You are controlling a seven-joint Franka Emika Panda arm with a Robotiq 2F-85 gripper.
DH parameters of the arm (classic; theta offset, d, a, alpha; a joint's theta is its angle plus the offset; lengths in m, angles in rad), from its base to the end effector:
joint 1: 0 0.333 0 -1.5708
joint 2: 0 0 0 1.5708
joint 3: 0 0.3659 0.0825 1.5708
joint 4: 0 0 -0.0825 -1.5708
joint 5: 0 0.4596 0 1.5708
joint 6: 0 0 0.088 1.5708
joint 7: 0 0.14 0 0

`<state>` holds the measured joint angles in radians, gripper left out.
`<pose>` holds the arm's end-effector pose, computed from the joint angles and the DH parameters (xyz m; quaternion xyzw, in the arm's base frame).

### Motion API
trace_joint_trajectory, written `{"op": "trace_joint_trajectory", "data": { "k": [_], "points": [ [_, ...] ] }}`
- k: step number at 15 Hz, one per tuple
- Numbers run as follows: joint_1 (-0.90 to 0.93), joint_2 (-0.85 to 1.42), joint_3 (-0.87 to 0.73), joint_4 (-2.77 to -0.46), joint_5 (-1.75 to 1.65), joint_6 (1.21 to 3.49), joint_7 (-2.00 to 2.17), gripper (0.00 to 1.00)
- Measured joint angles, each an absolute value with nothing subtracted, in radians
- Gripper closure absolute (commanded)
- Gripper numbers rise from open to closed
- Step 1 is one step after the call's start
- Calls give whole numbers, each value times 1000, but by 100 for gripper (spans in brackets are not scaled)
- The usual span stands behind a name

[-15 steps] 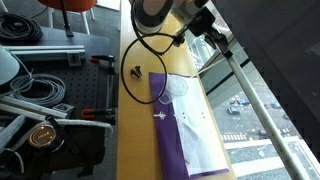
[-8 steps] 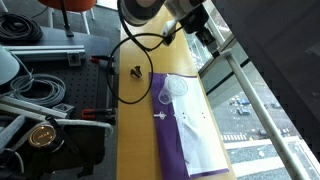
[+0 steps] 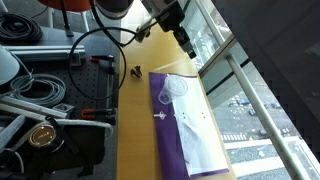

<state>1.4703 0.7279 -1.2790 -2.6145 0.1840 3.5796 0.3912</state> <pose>0.5397 0.0467 0.2455 0.8758 -0.0161 0.4450 0.1863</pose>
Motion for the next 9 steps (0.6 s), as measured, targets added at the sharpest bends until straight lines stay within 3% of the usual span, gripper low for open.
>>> {"op": "trace_joint_trajectory", "data": {
  "k": [5,9],
  "points": [
    [1337,816,-1088,-2571,261,3575,250,100],
    [1264,866,-1042,-2487,308,3513,147,100]
  ]
}}
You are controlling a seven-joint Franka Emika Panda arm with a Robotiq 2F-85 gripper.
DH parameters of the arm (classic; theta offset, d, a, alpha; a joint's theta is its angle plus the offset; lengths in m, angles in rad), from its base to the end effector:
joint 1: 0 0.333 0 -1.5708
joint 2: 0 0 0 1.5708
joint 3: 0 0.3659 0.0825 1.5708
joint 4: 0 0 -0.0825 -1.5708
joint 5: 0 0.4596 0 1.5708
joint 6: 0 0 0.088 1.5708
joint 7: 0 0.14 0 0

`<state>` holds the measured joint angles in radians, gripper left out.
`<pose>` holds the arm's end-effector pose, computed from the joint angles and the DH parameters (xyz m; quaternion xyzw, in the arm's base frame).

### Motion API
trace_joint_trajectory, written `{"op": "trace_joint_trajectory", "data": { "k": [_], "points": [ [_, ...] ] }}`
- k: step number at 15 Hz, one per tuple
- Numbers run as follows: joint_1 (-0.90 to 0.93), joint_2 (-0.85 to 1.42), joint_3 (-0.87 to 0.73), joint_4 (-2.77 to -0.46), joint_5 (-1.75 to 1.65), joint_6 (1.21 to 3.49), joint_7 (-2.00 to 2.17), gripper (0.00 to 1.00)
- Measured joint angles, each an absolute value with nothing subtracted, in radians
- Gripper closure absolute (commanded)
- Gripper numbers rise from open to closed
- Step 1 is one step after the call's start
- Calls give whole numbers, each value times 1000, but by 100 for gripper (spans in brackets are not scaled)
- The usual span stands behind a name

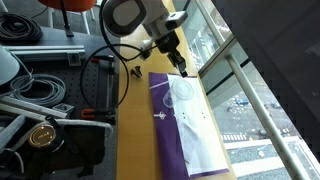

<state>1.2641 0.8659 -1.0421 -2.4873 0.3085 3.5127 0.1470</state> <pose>0.5662 0.0387 0.1661 0.8902 0.0664 0.3671 0.2615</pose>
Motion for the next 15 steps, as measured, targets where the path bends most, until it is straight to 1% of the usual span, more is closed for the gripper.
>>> {"op": "trace_joint_trajectory", "data": {
  "k": [3,8,12,15],
  "points": [
    [1260,850,-1059,-2442,410,3490,160,100],
    [1274,807,-1150,-2399,504,3502,175,100],
    [1227,732,-1171,-2382,483,3461,168,100],
    [1191,654,-1176,-2381,387,3400,105,100]
  ]
}}
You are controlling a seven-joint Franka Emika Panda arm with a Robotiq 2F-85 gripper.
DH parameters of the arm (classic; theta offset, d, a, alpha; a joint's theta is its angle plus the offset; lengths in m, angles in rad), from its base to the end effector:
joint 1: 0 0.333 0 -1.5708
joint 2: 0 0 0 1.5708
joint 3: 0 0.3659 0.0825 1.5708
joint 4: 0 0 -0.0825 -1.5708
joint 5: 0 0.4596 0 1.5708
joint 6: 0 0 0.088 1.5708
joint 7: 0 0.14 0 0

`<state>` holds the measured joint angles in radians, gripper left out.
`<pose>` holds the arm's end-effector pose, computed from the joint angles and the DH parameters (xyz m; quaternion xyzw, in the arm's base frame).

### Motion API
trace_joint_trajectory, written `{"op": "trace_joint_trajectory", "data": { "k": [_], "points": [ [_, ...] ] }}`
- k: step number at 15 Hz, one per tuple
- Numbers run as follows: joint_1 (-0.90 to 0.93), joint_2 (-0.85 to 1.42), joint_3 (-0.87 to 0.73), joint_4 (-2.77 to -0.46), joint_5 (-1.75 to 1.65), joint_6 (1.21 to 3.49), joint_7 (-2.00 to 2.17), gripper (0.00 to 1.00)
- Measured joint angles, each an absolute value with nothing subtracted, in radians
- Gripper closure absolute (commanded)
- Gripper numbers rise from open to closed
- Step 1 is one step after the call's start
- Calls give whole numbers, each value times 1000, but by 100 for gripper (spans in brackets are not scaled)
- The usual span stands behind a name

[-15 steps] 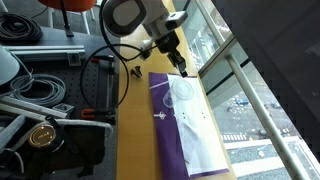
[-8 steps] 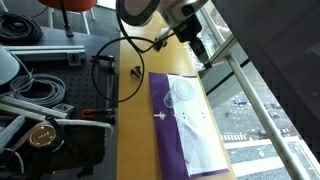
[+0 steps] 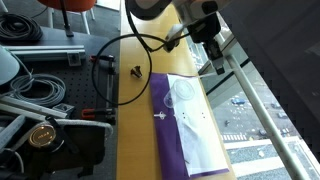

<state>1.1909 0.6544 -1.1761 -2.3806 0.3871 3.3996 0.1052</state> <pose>0.6230 -0.0257 0.2817 0.8819 -0.0803 0.4158 0.2073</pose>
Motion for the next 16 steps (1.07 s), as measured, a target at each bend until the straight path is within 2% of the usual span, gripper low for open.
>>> {"op": "trace_joint_trajectory", "data": {
  "k": [5,10,14,16],
  "points": [
    [1182,515,-1241,-2369,186,3164,-20,100],
    [1155,403,-1307,-2268,-55,2799,-79,100],
    [1072,259,-1223,-2140,-133,2486,-141,100],
    [953,196,-1075,-2070,-127,2326,-156,100]
  ]
}}
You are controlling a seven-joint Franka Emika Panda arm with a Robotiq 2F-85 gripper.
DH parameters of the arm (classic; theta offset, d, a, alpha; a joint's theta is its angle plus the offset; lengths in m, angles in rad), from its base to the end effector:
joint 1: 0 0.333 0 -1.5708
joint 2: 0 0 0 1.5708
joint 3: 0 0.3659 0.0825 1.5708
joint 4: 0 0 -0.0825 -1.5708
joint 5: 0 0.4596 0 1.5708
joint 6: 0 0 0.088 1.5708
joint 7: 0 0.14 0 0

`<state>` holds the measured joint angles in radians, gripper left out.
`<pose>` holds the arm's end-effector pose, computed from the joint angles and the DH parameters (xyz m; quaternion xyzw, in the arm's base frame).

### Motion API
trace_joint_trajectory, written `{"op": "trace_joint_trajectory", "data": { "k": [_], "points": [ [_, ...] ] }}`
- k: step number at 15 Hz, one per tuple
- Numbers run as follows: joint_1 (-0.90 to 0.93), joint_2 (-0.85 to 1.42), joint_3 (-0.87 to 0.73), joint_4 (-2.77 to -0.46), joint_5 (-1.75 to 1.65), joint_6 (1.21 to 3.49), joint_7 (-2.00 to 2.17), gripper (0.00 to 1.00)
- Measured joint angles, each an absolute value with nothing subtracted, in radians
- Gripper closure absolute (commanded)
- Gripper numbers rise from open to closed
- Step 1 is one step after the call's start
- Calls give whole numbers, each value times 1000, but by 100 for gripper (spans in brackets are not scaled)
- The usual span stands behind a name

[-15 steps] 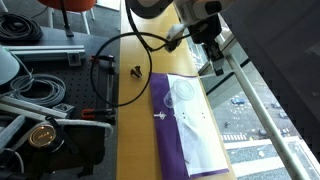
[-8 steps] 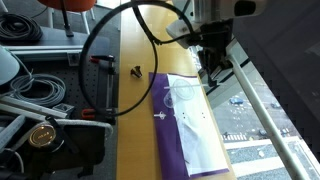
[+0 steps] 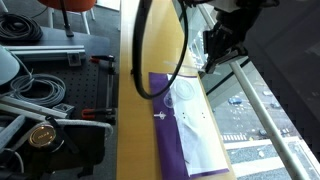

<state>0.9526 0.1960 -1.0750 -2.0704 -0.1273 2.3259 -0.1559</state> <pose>0.6492 -0.0722 0.3772 0.9856 0.0670 0.0578 0.1441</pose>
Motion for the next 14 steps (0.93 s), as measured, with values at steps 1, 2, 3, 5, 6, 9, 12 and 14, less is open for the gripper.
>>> {"op": "trace_joint_trajectory", "data": {
  "k": [1,2,3,5,6,9,12,14],
  "points": [
    [884,181,-996,-2039,-102,2252,-171,100],
    [811,179,-918,-2010,-56,2184,-192,100],
    [735,188,-842,-1981,0,2123,-215,100],
    [585,235,-713,-1919,105,2015,-250,100],
    [510,267,-657,-1885,152,1967,-261,100],
    [277,381,-487,-1761,236,1848,-270,100],
    [60,463,-298,-1632,247,1765,-245,100],
    [-29,494,-207,-1562,272,1718,-223,100]
  ]
}}
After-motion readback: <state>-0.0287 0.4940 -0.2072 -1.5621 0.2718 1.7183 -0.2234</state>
